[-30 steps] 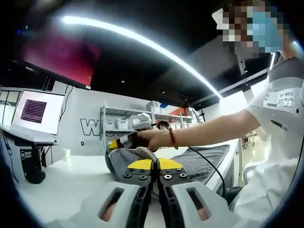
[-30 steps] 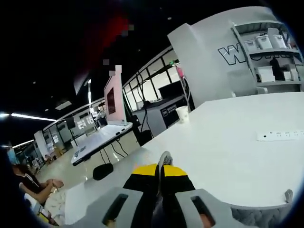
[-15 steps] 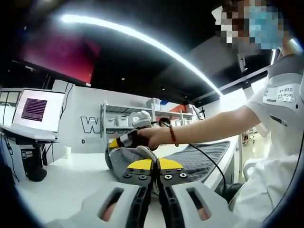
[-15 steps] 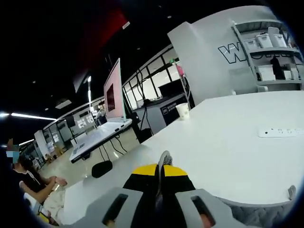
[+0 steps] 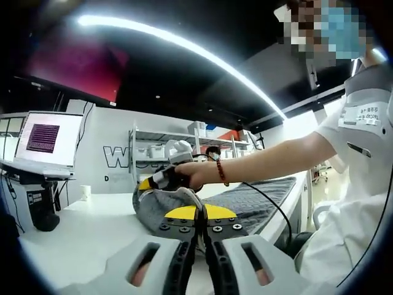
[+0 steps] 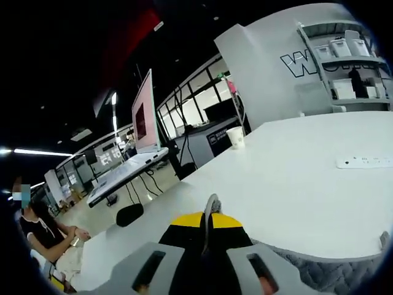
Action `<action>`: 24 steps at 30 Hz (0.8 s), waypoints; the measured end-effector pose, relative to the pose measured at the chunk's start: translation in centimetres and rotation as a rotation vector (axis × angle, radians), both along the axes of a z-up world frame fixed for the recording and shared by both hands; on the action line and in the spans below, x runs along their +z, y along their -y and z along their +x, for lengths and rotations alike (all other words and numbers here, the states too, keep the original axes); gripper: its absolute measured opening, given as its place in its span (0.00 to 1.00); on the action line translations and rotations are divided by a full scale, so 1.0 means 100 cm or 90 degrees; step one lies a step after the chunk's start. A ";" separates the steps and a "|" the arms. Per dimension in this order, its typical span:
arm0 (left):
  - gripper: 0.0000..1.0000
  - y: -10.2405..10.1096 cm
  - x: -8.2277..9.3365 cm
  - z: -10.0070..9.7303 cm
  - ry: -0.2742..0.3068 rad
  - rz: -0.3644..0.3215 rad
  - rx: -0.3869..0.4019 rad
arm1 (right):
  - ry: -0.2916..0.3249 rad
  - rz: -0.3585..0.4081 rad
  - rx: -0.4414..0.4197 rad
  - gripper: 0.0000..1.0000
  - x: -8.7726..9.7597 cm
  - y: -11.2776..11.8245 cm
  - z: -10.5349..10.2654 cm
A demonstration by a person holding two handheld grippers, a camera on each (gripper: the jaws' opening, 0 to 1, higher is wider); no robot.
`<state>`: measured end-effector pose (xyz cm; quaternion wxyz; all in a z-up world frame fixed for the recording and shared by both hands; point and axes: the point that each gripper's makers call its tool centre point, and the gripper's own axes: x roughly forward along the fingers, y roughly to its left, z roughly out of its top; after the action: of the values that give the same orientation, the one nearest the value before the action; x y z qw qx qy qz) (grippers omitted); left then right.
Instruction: Open the folded towel by lifting each exposed corner and separating the folded layers until the towel lies flat within the target outline without major curled edges
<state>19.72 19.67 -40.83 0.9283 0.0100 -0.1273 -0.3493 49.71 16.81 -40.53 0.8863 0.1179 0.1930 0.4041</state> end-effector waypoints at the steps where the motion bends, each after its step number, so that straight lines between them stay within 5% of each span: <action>1: 0.01 0.000 0.000 0.000 -0.001 0.001 0.000 | 0.000 -0.001 0.000 0.00 -0.001 0.000 0.000; 24: 0.02 -0.008 -0.015 0.007 -0.030 0.012 0.016 | -0.052 -0.012 0.035 0.00 -0.035 -0.007 -0.013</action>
<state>20.39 20.49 -42.29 0.9350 0.0121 -0.1023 -0.3393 48.43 17.48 -44.00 0.8673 0.1208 0.2361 0.4212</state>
